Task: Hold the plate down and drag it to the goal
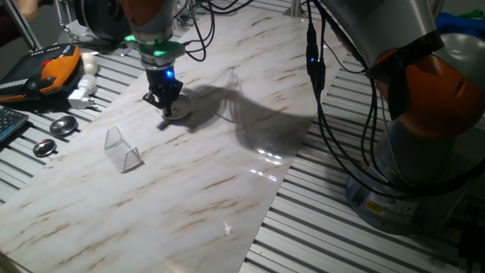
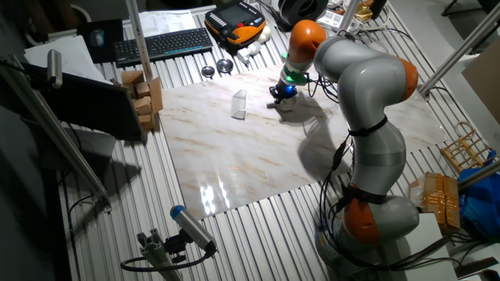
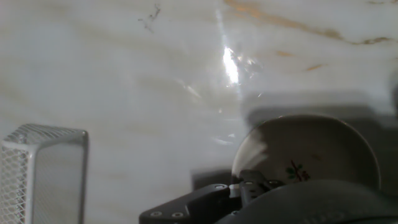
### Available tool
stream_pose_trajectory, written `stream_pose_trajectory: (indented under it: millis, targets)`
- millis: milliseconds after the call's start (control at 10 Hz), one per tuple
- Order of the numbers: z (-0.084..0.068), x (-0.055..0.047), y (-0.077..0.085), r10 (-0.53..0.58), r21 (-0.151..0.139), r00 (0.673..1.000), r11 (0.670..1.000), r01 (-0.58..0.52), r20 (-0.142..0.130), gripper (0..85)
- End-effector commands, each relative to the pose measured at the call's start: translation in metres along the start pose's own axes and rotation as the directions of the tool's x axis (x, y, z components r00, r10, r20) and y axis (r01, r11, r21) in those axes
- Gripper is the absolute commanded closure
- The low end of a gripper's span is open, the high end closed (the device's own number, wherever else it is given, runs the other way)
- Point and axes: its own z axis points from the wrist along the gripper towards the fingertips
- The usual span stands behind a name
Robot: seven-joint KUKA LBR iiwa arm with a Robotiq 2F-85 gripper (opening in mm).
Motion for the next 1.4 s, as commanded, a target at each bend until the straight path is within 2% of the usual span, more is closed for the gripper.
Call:
stream_pose_trajectory:
  millis: [0, 500, 1300]
  targets:
    - [0.001, 0.001, 0.002, 0.001, -0.002, 1.0, 1.0, -0.001, -0.001, 85.0]
    - [0.003, 0.004, 0.012, 0.015, -0.008, 1.0, 1.0, -0.015, -0.004, 85.0]
    - [0.007, 0.008, 0.034, 0.032, 0.002, 0.999, 0.999, -0.032, -0.004, 85.0]
